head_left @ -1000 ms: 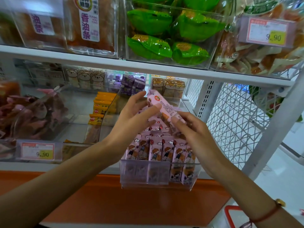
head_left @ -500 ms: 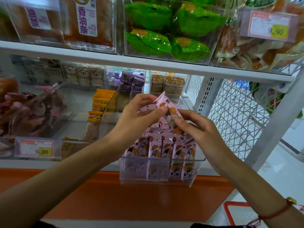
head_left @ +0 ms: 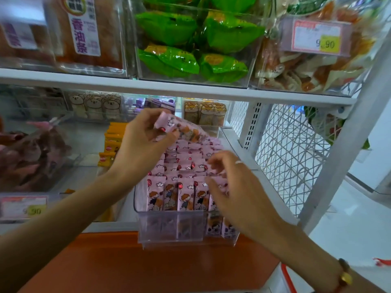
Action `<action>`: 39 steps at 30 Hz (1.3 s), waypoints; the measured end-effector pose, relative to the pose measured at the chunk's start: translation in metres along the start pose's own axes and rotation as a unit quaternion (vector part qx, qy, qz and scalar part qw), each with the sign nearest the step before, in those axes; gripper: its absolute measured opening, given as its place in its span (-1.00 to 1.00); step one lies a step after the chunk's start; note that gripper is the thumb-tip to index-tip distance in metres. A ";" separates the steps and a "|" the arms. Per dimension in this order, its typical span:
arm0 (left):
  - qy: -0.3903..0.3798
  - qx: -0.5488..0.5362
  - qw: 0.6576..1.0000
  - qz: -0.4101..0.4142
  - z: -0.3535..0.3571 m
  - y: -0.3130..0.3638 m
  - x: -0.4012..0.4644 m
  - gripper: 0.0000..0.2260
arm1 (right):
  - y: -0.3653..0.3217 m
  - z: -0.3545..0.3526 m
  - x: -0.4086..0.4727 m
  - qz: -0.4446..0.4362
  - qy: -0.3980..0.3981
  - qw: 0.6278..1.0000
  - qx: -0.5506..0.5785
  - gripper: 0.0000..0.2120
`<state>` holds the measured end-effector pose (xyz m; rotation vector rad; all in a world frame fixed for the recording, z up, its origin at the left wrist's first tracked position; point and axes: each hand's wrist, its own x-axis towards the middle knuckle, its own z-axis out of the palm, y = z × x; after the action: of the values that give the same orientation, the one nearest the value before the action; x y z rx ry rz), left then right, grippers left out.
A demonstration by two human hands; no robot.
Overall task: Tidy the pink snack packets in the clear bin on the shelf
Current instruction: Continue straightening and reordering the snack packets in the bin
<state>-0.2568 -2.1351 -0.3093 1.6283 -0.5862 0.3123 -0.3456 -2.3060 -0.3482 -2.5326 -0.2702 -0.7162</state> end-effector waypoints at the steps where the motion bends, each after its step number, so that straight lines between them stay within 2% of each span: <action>1: -0.008 0.024 1.000 -0.003 0.005 -0.004 0.004 -0.71 | 0.001 0.003 -0.002 -0.016 -0.031 0.998 -0.043 -0.64; 3: -0.029 0.068 0.997 -0.007 0.016 -0.012 0.012 -0.66 | 0.006 0.005 -0.006 -0.031 -0.088 0.988 -0.125 -0.54; 6: -0.074 0.153 0.985 0.027 0.028 -0.020 0.022 -0.63 | 0.011 0.004 -0.007 -0.046 -0.132 0.973 -0.184 -0.53; 9: -0.138 0.235 0.960 0.069 0.032 -0.019 0.034 -0.60 | 0.013 0.001 -0.005 -0.056 -0.126 0.976 -0.169 -0.58; 16: -0.314 0.296 0.902 0.035 0.047 -0.019 0.070 -0.56 | 0.014 -0.002 -0.005 -0.073 -0.124 0.980 -0.138 -0.61; 19: -0.303 0.371 0.876 0.052 0.064 -0.041 0.066 -0.57 | 0.013 -0.009 -0.003 -0.083 -0.109 0.981 -0.138 -0.66; 21: -0.277 0.386 0.878 0.049 0.070 -0.052 0.064 -0.61 | 0.016 -0.019 -0.001 -0.065 -0.067 0.986 -0.135 -0.71; 23: -0.286 0.399 0.870 0.051 0.070 -0.056 0.065 -0.68 | 0.022 -0.029 0.000 -0.028 -0.015 0.991 -0.128 -0.70; 27: -0.358 0.456 0.813 0.057 0.068 -0.050 0.065 -0.75 | 0.035 -0.035 -0.006 0.063 -0.009 0.992 -0.113 -0.61; 29: -0.341 0.460 0.816 0.082 0.067 -0.044 0.064 -0.75 | 0.036 -0.035 -0.008 0.091 -0.026 0.991 -0.090 -0.62; 32: -0.286 0.426 0.851 0.108 0.066 -0.039 0.061 -0.75 | 0.037 -0.035 -0.009 0.106 -0.027 0.992 -0.068 -0.63; 36: -0.331 0.462 0.816 0.105 0.072 -0.045 0.053 -0.68 | 0.038 -0.036 -0.010 0.113 -0.028 0.992 -0.056 -0.67; 39: -0.319 0.420 0.847 0.074 0.072 -0.045 0.054 -0.77 | 0.036 -0.036 -0.010 0.117 -0.029 0.991 -0.055 -0.66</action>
<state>-0.1970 -2.2133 -0.3292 2.5774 -1.1953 0.1251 -0.3587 -2.3557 -0.3417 -2.6340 0.0501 -0.5804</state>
